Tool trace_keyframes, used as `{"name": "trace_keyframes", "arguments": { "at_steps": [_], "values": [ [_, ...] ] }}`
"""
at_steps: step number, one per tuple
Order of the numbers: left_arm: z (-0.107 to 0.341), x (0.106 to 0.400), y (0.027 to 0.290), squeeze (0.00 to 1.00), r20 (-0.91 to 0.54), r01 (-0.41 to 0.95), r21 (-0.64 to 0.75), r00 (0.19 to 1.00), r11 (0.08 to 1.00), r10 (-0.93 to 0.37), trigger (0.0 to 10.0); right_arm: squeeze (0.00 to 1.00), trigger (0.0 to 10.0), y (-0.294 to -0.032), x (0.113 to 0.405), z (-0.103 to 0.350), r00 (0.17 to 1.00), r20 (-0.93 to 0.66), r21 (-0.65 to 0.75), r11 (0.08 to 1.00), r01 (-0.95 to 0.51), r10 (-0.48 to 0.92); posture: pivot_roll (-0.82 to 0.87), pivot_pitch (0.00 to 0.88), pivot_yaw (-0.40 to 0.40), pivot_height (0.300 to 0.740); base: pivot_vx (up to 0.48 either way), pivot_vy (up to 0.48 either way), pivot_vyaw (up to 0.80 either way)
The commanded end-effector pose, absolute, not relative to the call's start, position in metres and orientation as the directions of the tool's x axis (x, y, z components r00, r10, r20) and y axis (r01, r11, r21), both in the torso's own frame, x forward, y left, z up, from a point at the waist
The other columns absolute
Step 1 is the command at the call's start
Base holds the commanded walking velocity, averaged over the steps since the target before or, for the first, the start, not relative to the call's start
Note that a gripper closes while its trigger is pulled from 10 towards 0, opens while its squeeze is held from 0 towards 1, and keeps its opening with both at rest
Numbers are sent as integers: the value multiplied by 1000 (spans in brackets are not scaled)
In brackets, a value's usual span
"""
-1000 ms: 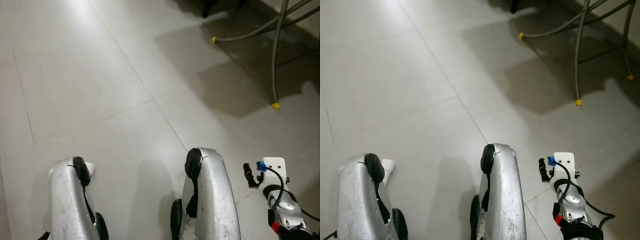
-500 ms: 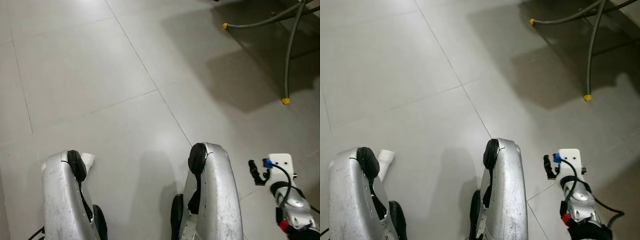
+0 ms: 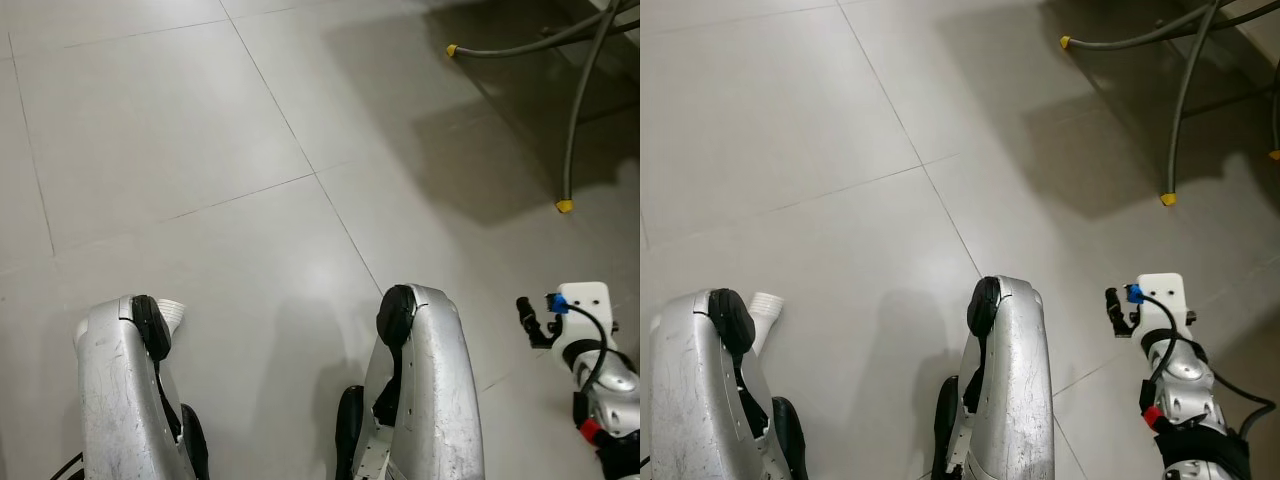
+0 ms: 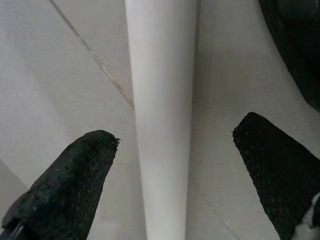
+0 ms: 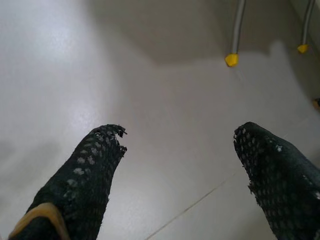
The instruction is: Building children table
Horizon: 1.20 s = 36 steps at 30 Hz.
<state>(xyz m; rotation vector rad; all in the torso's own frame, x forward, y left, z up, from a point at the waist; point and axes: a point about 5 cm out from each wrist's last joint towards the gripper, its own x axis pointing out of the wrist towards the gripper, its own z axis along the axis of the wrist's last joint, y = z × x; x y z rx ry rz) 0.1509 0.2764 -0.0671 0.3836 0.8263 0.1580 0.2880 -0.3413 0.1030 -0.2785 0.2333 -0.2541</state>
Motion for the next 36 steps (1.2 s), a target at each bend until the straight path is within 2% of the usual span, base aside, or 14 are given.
{"name": "trace_keyframes", "arguments": {
  "at_steps": [1,11,22,25,27,28,29,30,36],
  "values": [
    [-78,140,260,0,-728,59,358,642,932,240,10000,0,10000,-355,281,103,923,-227,-313,921,232,-310,-189,385,-233,300,0,0,0],
    [-82,140,251,0,-735,56,352,634,934,239,10000,0,10000,-377,288,136,926,-186,-334,908,254,-327,-222,380,-274,300,0,0,0],
    [-80,139,259,0,-738,64,382,622,922,262,10000,0,10000,-372,300,149,941,-161,-321,917,237,-299,-236,389,-304,300,0,0,0],
    [-81,137,260,0,-756,59,359,604,931,253,10000,0,10000,-370,302,152,944,-153,-316,919,234,-293,-236,389,-304,300,0,0,0],
    [-85,132,258,0,-794,65,318,563,946,228,10000,0,10000,-369,306,157,949,-142,-309,923,229,-283,-250,392,-310,300,0,0,0],
    [-89,127,254,0,-822,92,281,536,955,191,4471,0,10000,-369,307,160,951,-134,-306,924,229,-280,-255,394,-315,300,0,0,0],
    [-91,123,252,0,-841,113,262,514,958,169,1216,0,10000,-369,308,163,952,-129,-303,925,229,-278,-255,395,-316,300,0,0,0],
    [-93,120,250,0,-854,122,243,498,962,153,0,0,10000,-370,310,166,953,-122,-304,924,231,-278,-255,395,-316,300,0,0,0],
    [-94,115,253,0,-858,114,256,484,960,172,0,0,10000,-369,315,175,956,-98,-297,925,237,-276,-247,398,-311,300,0,0,0]
  ]
}}
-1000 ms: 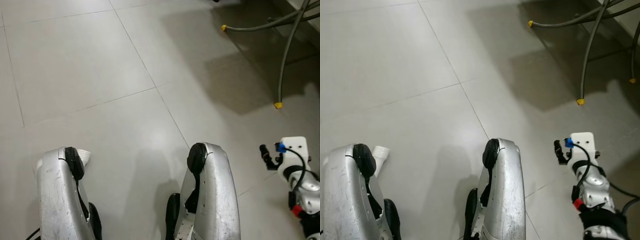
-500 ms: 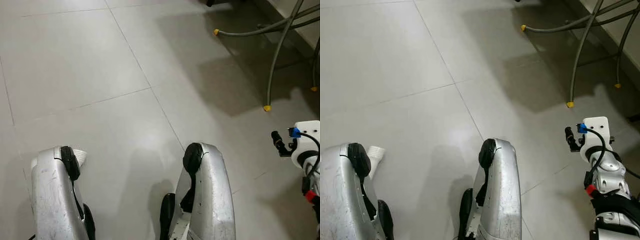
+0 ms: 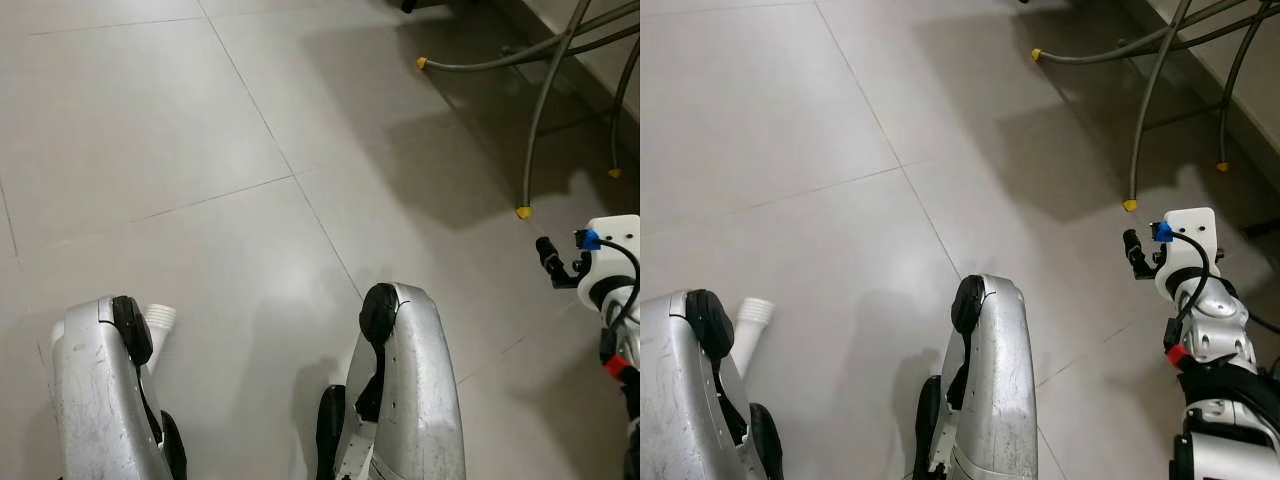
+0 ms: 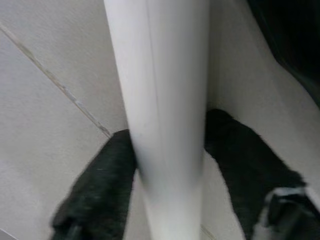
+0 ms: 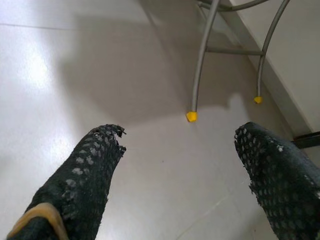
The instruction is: Building children table
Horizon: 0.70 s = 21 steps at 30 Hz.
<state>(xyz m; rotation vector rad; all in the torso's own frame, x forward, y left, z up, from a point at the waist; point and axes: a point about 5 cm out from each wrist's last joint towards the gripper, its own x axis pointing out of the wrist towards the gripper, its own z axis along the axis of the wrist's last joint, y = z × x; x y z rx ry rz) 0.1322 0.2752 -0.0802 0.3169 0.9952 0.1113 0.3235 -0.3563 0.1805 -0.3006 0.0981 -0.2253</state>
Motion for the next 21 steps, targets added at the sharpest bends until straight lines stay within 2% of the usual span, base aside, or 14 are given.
{"name": "trace_keyframes", "arguments": {
  "at_steps": [1,14,21],
  "values": [
    [-94,114,254,0,-857,115,260,486,959,174,0,0,10000,-369,316,175,957,-95,-294,926,237,-275,-247,398,-311,300,0,0,0],
    [-92,113,260,0,-845,84,284,493,955,208,0,0,10000,-364,318,171,958,-94,-273,933,236,-270,-223,400,-298,300,0,0,0],
    [-80,130,277,0,-781,5,365,547,931,303,0,0,10000,-357,319,163,961,-97,-254,940,228,-260,-177,390,-273,300,0,0,0]
  ]
}}
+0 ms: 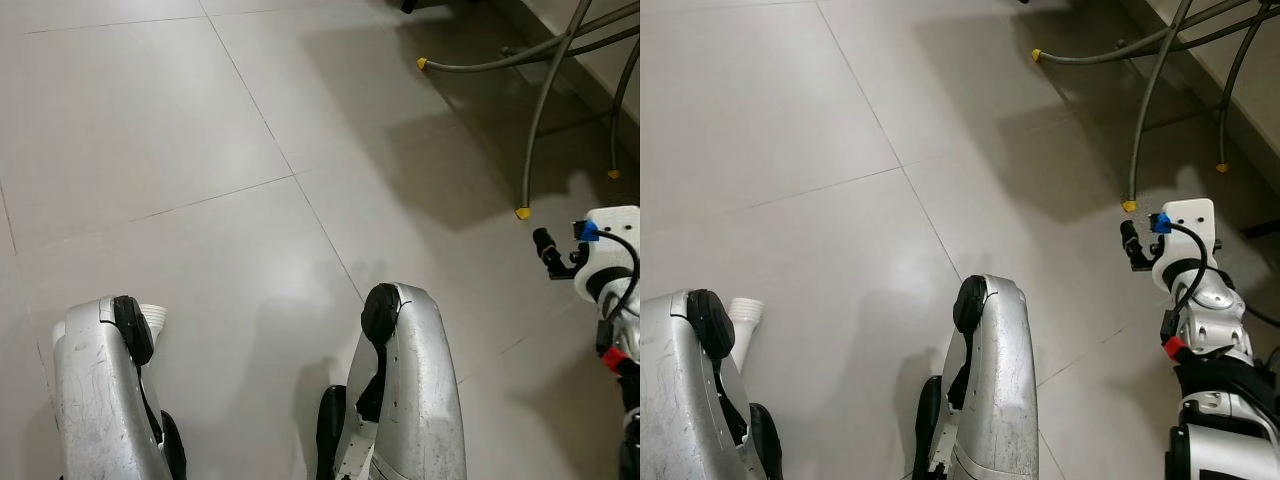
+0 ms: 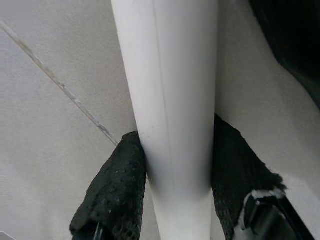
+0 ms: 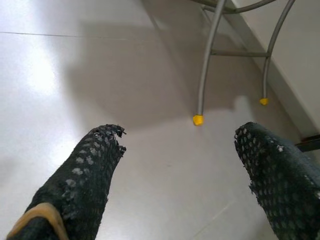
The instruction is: Building children table
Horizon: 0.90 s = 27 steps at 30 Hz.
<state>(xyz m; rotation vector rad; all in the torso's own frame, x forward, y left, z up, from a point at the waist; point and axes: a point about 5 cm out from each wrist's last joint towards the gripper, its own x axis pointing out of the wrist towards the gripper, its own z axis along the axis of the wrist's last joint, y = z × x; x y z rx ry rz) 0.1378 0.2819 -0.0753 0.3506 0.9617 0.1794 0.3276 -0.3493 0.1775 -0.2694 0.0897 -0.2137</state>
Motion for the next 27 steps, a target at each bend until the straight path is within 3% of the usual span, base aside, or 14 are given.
{"name": "trace_keyframes", "arguments": {
  "at_steps": [1,7,15,27],
  "values": [
    [-72,140,286,0,-742,-20,403,577,915,340,0,0,10000,-353,320,159,962,-97,-240,944,226,-255,-162,382,-262,300,0,0,0],
    [-47,173,310,0,-640,-106,485,633,868,435,0,0,10000,-341,322,152,967,-91,-213,953,215,-239,-141,367,-234,300,0,0,0],
    [-36,185,321,0,-607,-129,530,633,838,481,0,0,10000,-341,321,150,967,-85,-207,953,220,-242,-134,363,-213,300,0,0,0],
    [6,215,354,0,-409,-286,637,662,716,628,0,0,10000,-337,320,145,965,-76,-198,953,230,-249,-111,350,-189,300,0,0,0]
  ]
}}
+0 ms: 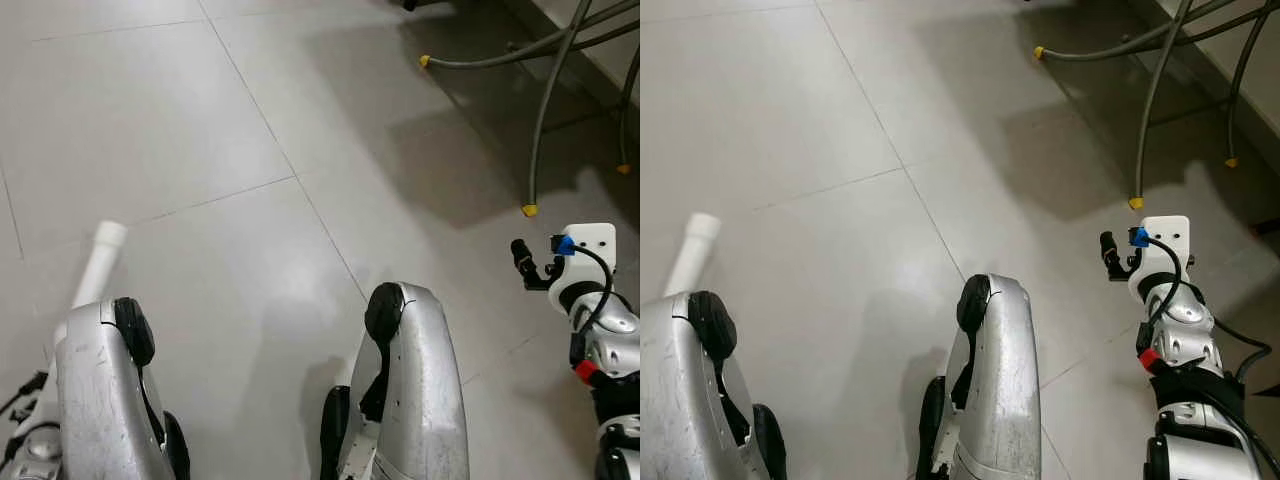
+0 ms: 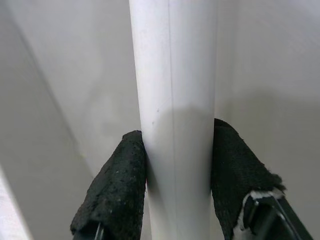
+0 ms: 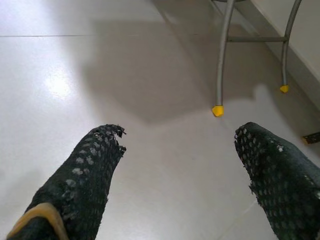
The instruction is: Building children table
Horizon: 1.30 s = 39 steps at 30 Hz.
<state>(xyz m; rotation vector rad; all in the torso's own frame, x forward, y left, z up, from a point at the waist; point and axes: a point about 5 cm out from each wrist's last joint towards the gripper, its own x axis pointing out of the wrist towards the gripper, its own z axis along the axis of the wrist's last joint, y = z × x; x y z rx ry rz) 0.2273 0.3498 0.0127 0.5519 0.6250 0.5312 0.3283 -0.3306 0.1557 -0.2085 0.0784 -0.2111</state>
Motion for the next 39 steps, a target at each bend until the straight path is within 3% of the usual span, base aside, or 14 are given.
{"name": "trace_keyframes", "arguments": {
  "at_steps": [1,7,8,9,14,17,21,28,39],
  "values": [
    [6,215,354,0,-409,-286,637,662,716,628,0,0,10000,-337,320,145,965,-76,-198,953,230,-249,-111,350,-189,300,0,0,0],
    [38,239,367,0,-278,-383,635,697,671,661,0,0,10000,-332,321,144,969,-67,-190,956,222,-238,-100,340,-183,300,0,0,0],
    [54,250,370,0,-212,-429,622,713,656,668,4235,0,10000,-330,323,145,970,-60,-187,957,221,-235,-93,335,-180,300,0,0,0],
    [76,268,369,0,-122,-469,601,746,647,655,10000,0,10000,-326,326,149,974,-41,-186,959,212,-223,-81,326,-175,300,0,0,0],
    [130,310,350,0,95,-525,534,816,663,570,10000,0,10000,-312,336,160,981,19,-172,966,193,-193,-59,316,-163,300,0,0,0],
    [143,321,340,0,150,-528,513,832,677,535,10000,0,10000,-306,340,166,983,43,-180,967,183,-178,-58,313,-160,300,0,0,0],
    [165,339,308,0,245,-482,475,876,736,416,10000,0,10000,-281,346,189,985,154,-192,976,107,-78,-33,301,-145,300,0,0,0],
    [182,339,277,0,342,-389,571,913,723,222,10000,0,10000,-258,346,212,961,277,-176,983,57,-6,-13,292,-127,314,0,0,0],
    [203,326,256,0,421,-380,543,895,749,149,10000,0,10000,-230,344,226,936,346,-161,987,-12,68,17,281,-111,343,0,0,0]
  ]
}}
